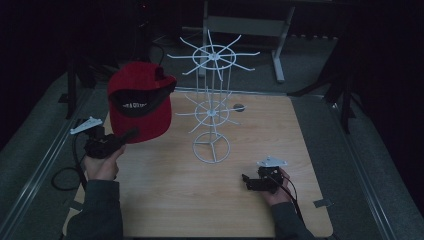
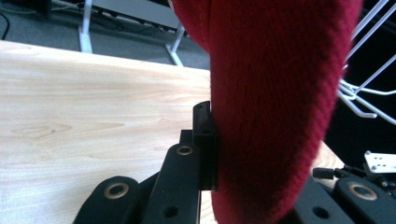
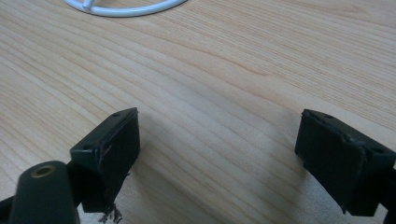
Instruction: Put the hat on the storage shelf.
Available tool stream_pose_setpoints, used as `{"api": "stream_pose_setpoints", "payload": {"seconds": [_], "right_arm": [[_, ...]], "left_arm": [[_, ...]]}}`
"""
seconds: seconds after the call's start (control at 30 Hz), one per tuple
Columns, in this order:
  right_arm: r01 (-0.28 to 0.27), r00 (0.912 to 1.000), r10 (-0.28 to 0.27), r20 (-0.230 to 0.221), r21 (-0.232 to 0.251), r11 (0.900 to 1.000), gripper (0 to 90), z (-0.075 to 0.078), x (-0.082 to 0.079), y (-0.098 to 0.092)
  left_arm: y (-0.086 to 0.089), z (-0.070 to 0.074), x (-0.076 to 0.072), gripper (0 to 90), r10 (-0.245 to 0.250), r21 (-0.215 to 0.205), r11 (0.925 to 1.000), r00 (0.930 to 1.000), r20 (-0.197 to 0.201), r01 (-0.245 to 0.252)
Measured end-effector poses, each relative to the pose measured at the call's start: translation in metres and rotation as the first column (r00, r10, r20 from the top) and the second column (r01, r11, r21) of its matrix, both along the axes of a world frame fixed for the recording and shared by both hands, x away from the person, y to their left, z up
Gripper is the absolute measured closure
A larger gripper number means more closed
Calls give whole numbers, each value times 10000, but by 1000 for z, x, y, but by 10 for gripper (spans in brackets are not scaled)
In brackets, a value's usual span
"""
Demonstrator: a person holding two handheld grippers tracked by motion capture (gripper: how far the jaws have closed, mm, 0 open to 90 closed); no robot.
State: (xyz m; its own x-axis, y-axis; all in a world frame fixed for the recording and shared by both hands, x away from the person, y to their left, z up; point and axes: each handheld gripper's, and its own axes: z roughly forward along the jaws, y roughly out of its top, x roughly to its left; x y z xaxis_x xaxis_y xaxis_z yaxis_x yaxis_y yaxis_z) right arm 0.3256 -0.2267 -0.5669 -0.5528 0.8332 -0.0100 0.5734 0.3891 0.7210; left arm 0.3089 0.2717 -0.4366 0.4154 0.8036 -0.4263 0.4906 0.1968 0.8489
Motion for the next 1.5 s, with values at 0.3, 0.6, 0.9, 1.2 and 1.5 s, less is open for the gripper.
{"api": "stream_pose_setpoints", "payload": {"seconds": [0.3, 0.6, 0.9, 1.2, 1.5], "right_arm": [[0, 10000, 0, -2, 5, 10000, 138, 0, 0, 0], [-16, 10000, 16, 6, -14, 10000, 137, 0, 0, 0], [-19, 10000, 19, 1, -22, 10000, 137, 0, 0, 0], [-17, 10000, 17, 5, -16, 10000, 137, 0, 0, 0], [-16, 10000, 16, 5, -15, 10000, 137, 0, 0, 0]], "left_arm": [[-2, 10, 1, 851, -88, 20, 10000, 9998, 179, 88], [-3, 25, 0, 851, -170, -182, 9997, 9986, 494, 180], [-5, 38, -6, 852, -192, -191, 9996, 9955, 931, 210], [-8, 51, -11, 852, -300, -357, 9987, 9906, 1331, 351], [-9, 59, -12, 852, -376, -552, 9974, 9870, 1562, 467]]}}
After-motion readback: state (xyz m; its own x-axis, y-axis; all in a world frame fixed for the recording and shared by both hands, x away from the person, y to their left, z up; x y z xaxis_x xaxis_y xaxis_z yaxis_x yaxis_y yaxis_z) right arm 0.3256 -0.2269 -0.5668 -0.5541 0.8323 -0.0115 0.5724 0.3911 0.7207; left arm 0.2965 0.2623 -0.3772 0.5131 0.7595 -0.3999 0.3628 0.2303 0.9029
